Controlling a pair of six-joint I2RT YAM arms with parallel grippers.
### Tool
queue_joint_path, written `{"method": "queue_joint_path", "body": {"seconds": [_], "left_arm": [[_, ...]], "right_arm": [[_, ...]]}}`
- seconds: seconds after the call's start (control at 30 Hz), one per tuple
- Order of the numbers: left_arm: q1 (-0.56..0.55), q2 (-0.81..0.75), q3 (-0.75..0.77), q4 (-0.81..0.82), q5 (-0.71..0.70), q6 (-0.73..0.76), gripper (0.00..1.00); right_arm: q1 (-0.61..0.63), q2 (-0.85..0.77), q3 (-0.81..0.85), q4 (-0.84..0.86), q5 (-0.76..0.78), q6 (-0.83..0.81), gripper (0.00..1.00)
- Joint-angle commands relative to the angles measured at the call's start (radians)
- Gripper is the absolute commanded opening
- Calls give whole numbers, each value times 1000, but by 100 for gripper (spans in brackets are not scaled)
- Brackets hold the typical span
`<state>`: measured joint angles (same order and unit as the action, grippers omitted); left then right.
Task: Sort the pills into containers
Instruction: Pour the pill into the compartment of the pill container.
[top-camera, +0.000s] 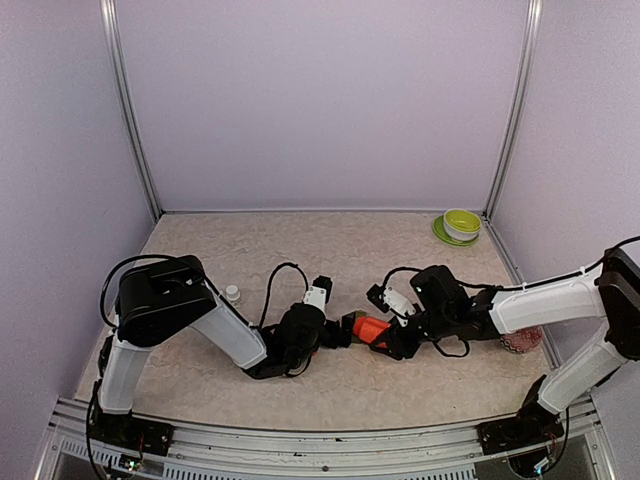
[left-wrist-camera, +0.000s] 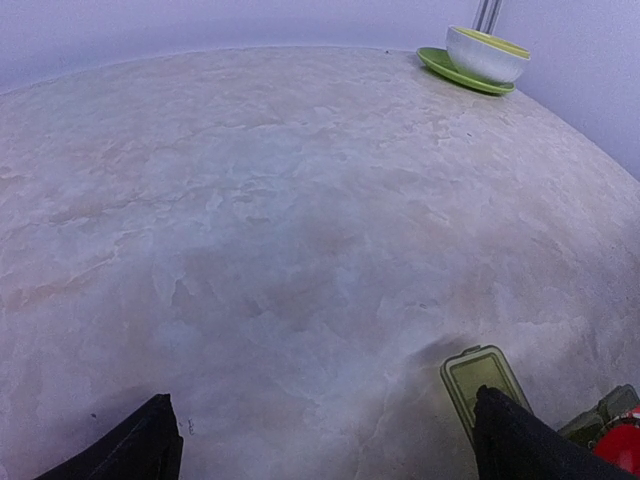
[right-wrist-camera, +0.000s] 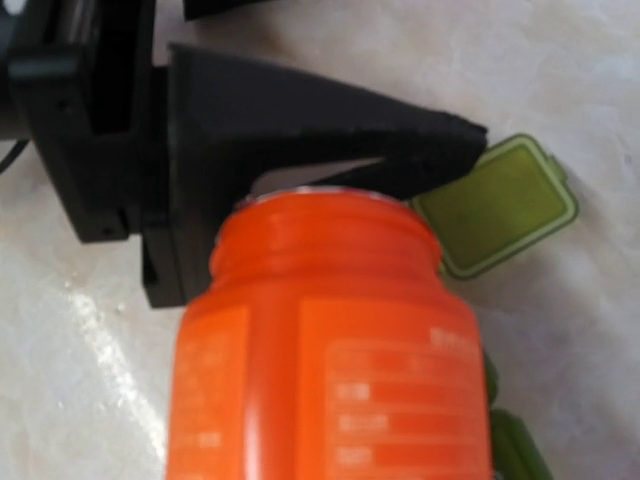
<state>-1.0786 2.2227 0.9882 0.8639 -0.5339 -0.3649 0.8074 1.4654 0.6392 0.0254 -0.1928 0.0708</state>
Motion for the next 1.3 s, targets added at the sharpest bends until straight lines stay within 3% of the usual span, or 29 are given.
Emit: {"method": "queue_joint_path", "body": {"seconds": [0.0, 1.27], "left_arm": [[11, 37, -31, -92, 25, -15, 99], [11, 37, -33, -89, 25, -14, 99]], "right_arm": [[-9, 25, 38, -46, 8, -3, 18], [-9, 80, 186, -282, 27, -9, 18]]}}
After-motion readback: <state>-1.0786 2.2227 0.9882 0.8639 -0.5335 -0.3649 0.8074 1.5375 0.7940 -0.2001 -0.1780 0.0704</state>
